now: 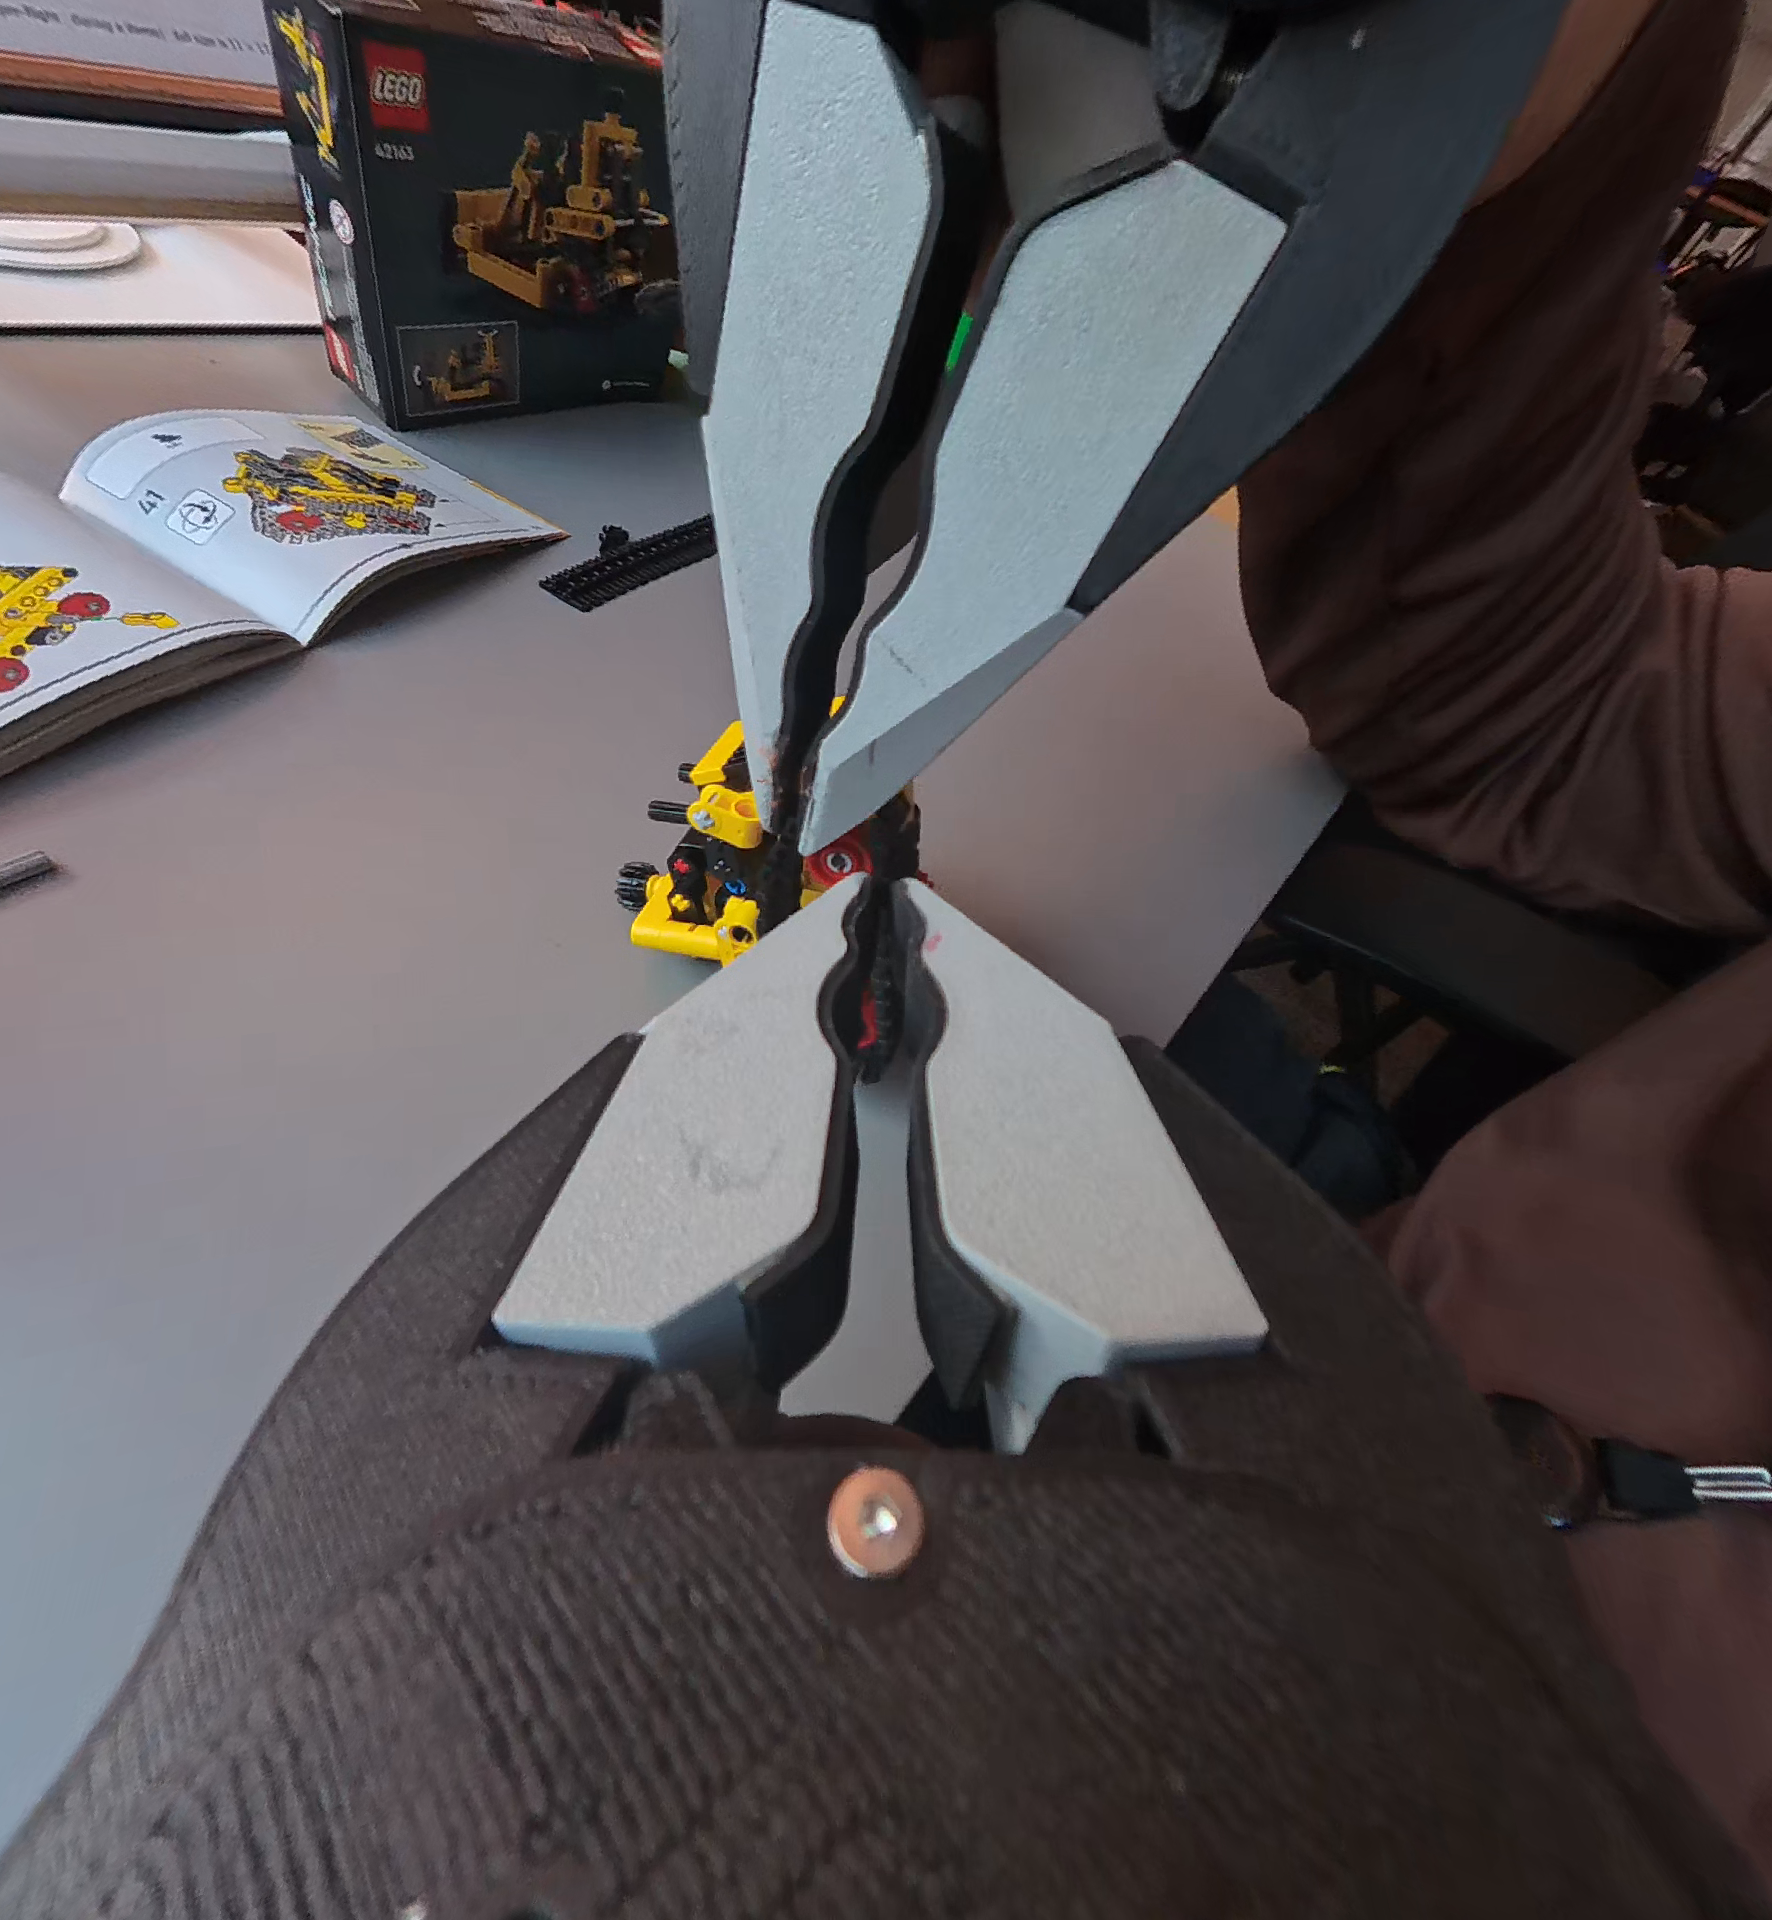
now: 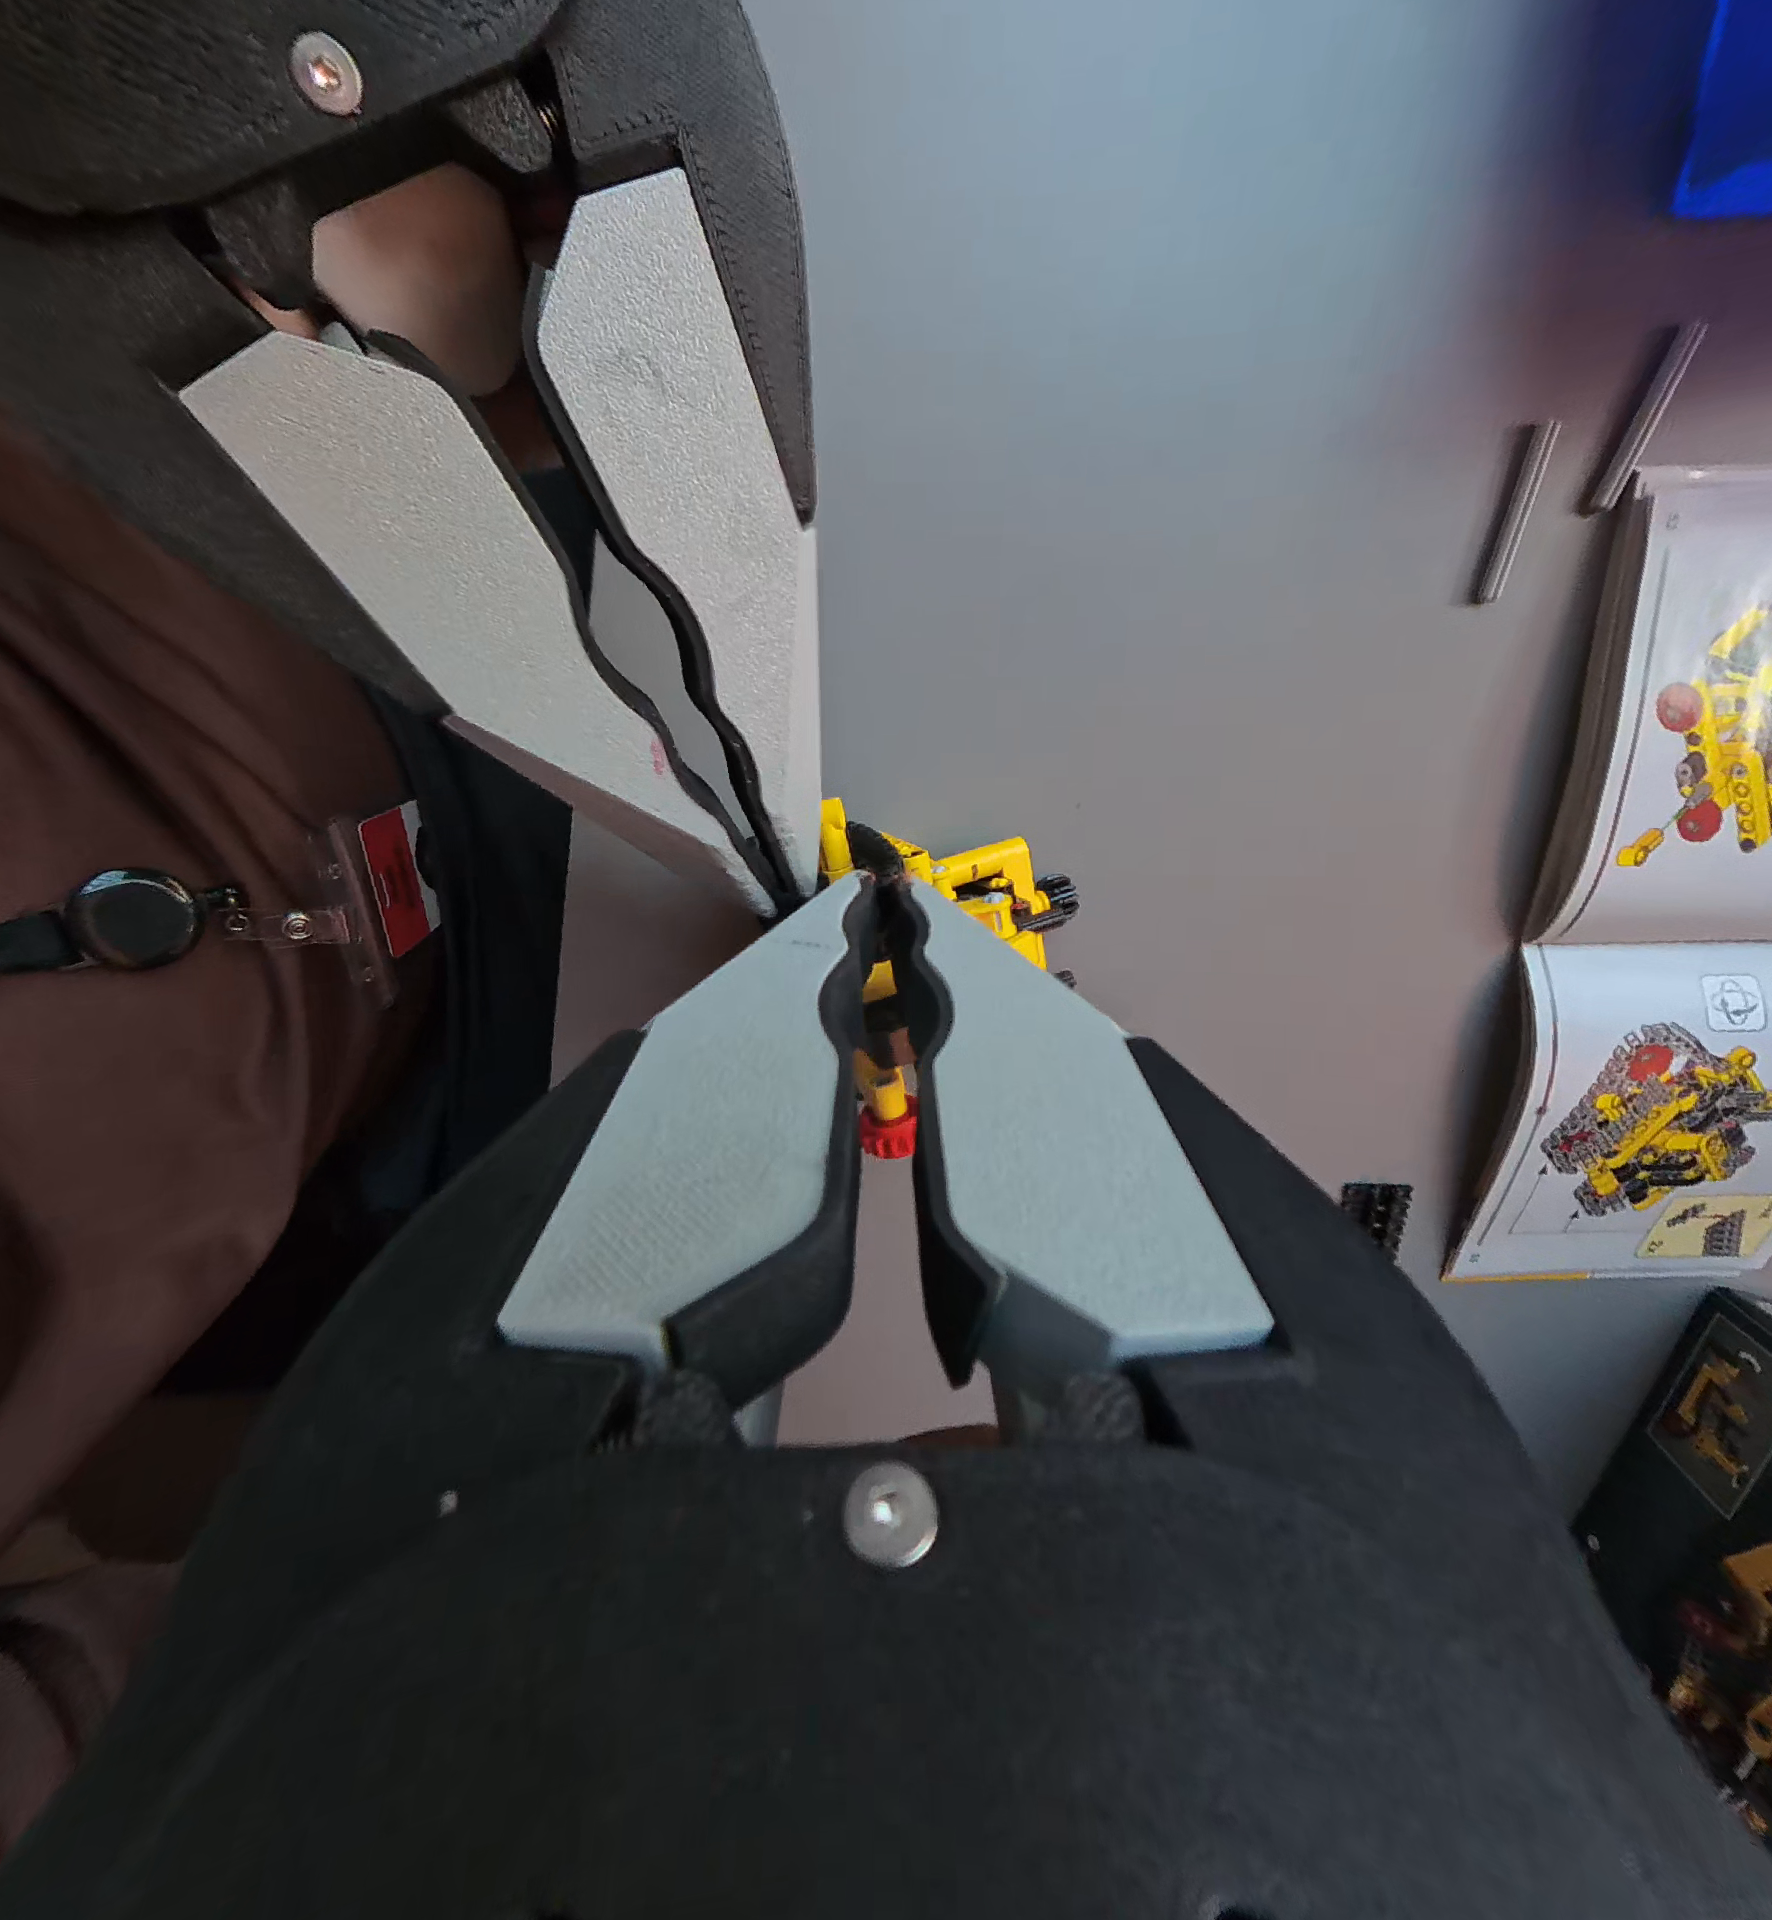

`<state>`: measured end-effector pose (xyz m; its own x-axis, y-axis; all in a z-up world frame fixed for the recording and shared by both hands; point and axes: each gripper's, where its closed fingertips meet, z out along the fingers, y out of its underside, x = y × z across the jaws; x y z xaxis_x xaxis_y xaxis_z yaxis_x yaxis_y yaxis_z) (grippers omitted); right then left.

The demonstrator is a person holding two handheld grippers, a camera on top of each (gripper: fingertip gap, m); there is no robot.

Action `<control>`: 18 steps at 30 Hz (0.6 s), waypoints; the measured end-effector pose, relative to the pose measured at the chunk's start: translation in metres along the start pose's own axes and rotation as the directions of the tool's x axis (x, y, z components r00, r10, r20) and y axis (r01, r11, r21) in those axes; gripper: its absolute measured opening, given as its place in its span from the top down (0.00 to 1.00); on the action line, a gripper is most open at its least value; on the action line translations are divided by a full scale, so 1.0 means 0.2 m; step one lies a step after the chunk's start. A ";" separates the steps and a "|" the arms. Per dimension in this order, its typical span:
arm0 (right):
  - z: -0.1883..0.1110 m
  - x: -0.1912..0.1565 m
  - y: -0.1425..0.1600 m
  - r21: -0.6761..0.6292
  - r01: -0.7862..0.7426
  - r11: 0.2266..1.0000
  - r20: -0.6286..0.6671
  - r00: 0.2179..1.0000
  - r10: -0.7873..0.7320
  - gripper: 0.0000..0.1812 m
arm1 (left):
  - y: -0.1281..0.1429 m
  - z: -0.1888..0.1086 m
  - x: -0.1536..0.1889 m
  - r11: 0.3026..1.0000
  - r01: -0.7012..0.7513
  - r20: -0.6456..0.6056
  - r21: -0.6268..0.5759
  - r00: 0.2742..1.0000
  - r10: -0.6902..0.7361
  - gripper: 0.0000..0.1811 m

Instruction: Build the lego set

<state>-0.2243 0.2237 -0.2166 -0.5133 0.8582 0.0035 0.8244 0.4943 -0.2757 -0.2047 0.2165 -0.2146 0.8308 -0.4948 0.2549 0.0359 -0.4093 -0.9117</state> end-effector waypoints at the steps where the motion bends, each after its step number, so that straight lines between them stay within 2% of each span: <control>1: 0.00 0.00 0.00 0.002 0.001 1.000 -0.011 1.000 -0.001 1.00 | 0.00 0.00 0.00 1.000 0.004 0.001 -0.002 1.000 -0.004 1.00; 18: 0.01 0.02 0.02 -0.011 -0.018 1.000 -0.045 0.999 0.017 1.00 | 0.01 0.03 -0.02 0.997 0.071 0.009 0.034 0.997 -0.072 1.00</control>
<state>-0.2236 0.2284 -0.2201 -0.4877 0.8720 0.0419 0.8359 0.4803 -0.2656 -0.2045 0.2214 -0.2190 0.8312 -0.4570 0.3165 0.1140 -0.4171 -0.9017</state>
